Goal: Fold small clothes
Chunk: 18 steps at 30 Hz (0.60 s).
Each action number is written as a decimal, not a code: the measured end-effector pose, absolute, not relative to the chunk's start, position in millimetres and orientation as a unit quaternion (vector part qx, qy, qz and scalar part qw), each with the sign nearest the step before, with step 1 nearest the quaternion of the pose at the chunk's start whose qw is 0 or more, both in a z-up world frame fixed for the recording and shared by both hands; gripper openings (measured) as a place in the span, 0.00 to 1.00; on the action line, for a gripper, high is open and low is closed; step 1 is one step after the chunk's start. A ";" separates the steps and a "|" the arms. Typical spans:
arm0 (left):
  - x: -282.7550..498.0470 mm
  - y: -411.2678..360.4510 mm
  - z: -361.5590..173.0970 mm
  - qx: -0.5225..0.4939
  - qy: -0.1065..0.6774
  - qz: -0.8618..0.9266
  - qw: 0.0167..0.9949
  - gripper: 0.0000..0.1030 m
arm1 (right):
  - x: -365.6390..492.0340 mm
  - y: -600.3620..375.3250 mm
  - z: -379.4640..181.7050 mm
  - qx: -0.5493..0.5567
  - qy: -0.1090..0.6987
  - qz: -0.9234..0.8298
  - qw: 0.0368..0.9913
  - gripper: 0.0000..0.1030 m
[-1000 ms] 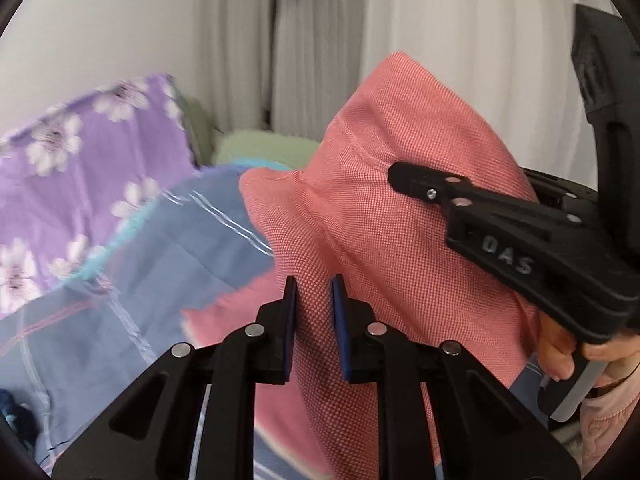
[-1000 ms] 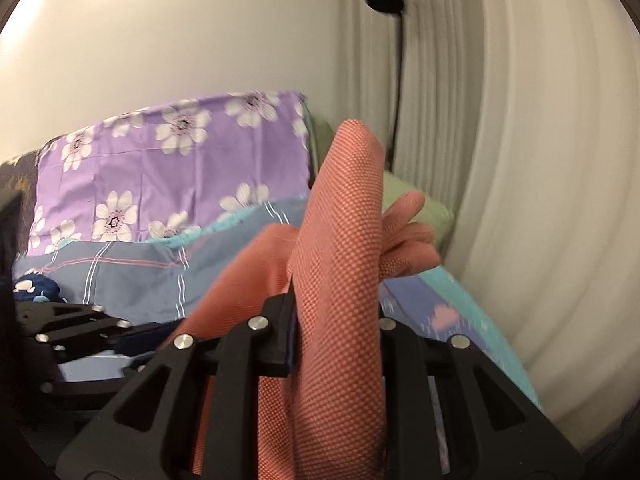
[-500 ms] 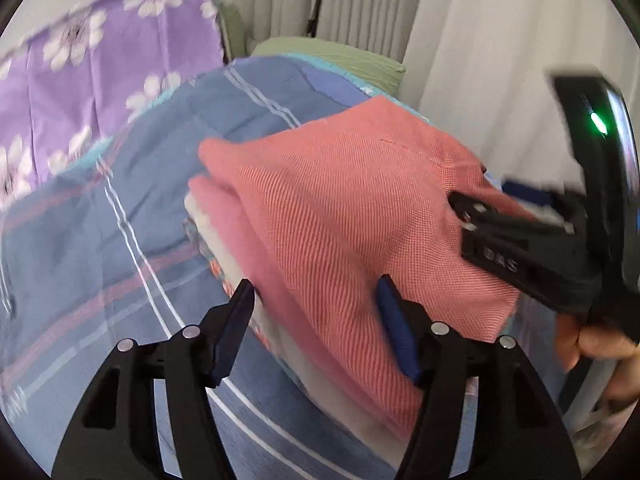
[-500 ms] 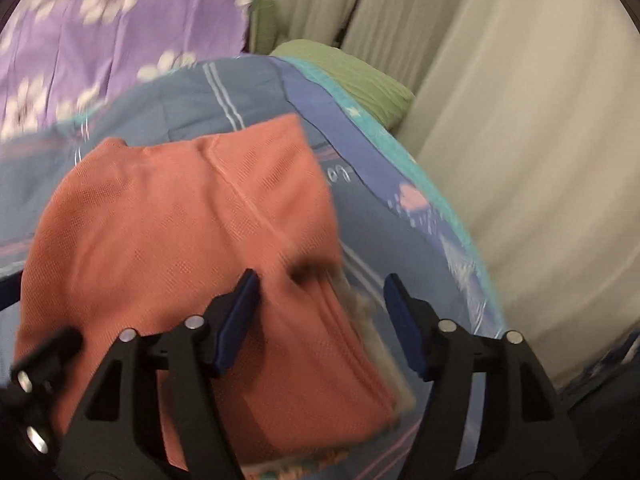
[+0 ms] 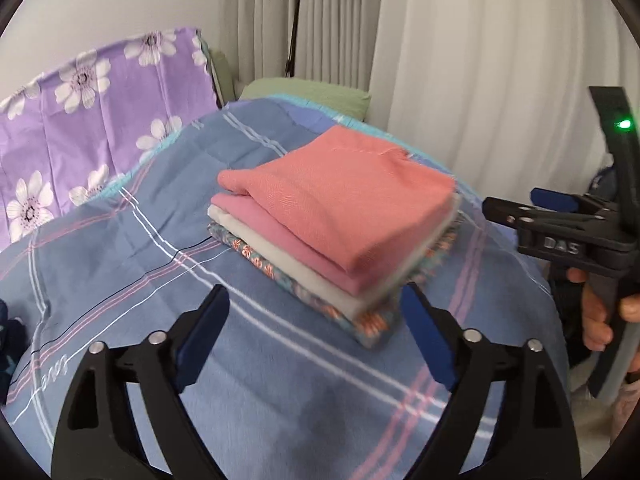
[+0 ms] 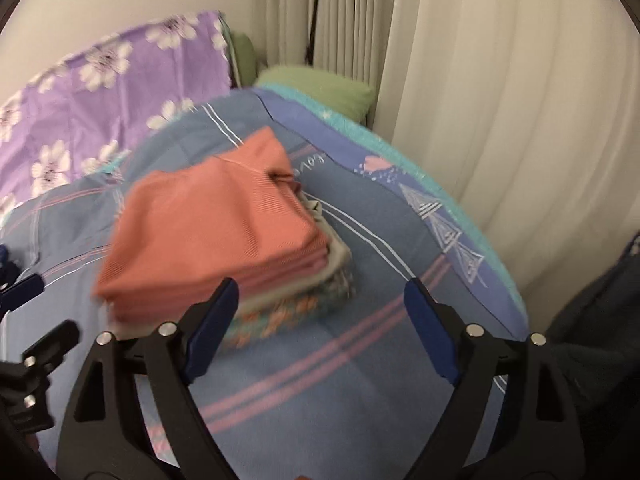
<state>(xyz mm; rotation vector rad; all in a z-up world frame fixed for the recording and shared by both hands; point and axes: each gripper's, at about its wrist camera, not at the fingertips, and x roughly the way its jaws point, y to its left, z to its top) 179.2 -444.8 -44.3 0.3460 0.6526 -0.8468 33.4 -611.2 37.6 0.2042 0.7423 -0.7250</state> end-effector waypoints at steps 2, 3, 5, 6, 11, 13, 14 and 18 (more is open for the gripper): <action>155.6 -430.3 -34.1 0.174 0.285 -0.405 0.851 0.93 | 10.4 -583.4 54.3 0.085 0.341 -0.345 0.870 0.89; 140.0 -420.9 -26.9 0.184 0.264 -0.403 0.857 0.96 | 2.7 -572.5 60.4 0.081 0.335 -0.342 0.874 0.92; 118.3 -407.3 -16.3 0.199 0.232 -0.398 0.865 0.98 | -17.0 -543.6 73.5 0.072 0.321 -0.332 0.884 0.95; 107.9 -400.2 -10.7 0.205 0.219 -0.398 0.867 0.98 | -23.7 -535.0 77.7 0.071 0.317 -0.329 0.887 0.96; 64.2 -362.1 15.9 0.206 0.195 -0.396 0.873 0.98 | -63.8 -488.5 95.8 0.095 0.291 -0.314 0.899 0.98; 52.0 -348.9 23.0 0.201 0.192 -0.395 0.876 0.99 | -76.7 -472.9 102.0 0.100 0.284 -0.313 0.901 0.98; 43.1 -341.7 25.9 0.198 0.190 -0.394 0.877 0.99 | -82.4 -465.9 105.0 0.099 0.282 -0.312 0.902 0.98; 20.7 -315.8 35.5 0.191 0.176 -0.389 0.884 0.99 | -96.9 -439.7 115.1 0.090 0.279 -0.301 0.908 0.98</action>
